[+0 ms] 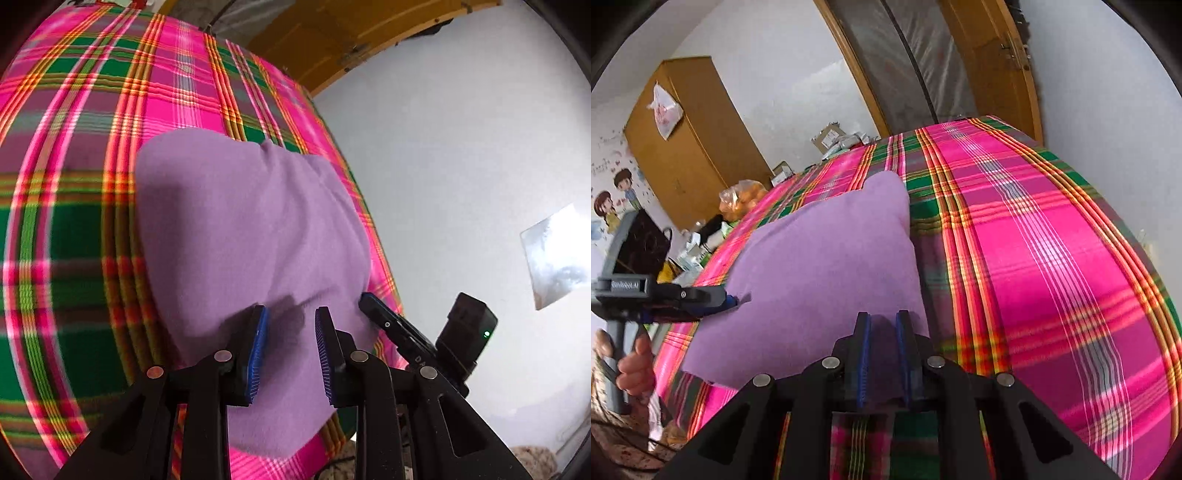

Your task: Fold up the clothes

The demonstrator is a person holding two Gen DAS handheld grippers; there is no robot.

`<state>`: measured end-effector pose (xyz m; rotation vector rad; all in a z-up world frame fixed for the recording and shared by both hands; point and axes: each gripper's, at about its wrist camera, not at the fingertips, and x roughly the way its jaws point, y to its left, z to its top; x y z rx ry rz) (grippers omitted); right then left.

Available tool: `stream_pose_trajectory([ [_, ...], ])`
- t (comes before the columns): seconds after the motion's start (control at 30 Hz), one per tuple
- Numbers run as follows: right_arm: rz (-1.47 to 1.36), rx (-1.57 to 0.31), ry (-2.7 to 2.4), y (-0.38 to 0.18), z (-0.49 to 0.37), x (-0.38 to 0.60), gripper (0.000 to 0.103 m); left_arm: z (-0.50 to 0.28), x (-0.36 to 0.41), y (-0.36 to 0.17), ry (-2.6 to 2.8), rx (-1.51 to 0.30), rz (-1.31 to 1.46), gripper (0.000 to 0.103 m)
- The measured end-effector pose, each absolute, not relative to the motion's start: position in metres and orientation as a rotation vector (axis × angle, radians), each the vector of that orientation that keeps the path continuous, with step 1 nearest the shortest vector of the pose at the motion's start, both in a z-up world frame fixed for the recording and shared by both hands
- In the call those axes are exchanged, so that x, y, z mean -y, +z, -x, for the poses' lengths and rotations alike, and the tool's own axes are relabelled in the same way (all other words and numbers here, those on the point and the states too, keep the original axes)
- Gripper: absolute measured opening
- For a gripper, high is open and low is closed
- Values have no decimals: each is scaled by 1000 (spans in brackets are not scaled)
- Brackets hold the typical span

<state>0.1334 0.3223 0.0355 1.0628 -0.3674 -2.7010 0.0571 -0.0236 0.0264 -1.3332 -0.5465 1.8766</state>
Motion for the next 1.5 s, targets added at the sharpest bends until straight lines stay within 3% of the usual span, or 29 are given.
stream_pose_trajectory([
  [0.63, -1091, 288, -2729, 38, -152, -320, 14, -83, 47, 7, 1943, 525, 1374, 27],
  [0.83, -1022, 171, -2688, 56, -146, -295, 15, -83, 34, 30, 2030, 397, 1333, 27],
  [0.97, -988, 96, -2633, 64, -140, -271, 24, -81, 10, 43, 2064, 316, 1286, 27],
  [1.13, -997, 3, -2545, 59, -132, -240, 26, -76, -16, 39, 2077, 165, 1284, 27],
  [1.5, -1070, -90, -2488, 31, -122, -226, 27, -85, -18, 23, 2118, 109, 1248, 27],
])
